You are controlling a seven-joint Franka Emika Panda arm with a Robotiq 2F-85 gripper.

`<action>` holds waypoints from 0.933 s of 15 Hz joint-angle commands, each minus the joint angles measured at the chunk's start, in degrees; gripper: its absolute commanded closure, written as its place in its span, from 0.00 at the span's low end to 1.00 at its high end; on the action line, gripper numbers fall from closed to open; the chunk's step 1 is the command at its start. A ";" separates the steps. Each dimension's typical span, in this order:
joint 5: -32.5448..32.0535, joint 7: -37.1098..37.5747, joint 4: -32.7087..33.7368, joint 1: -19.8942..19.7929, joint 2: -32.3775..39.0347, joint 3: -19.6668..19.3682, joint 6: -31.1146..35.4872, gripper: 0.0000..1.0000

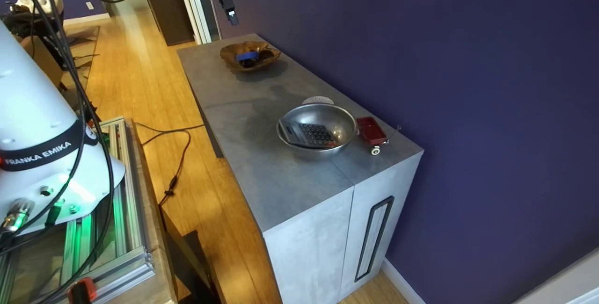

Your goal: Remove the blue masking tape from the wooden plate and put it on the white circular object on the table

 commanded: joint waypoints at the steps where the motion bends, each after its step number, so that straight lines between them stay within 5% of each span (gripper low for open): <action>1: 0.52 0.04 1.15 5.33 1.34 -4.14 -0.56 0.00; 4: 0.09 0.44 2.85 6.21 3.43 -4.72 -1.07 0.00; 6: -2.95 10.84 1.29 7.35 2.73 -7.19 2.01 0.00; 11: -10.64 19.43 12.83 16.99 17.29 -12.24 8.89 0.00; 14: -13.37 20.21 21.75 23.67 25.10 -15.91 7.16 0.00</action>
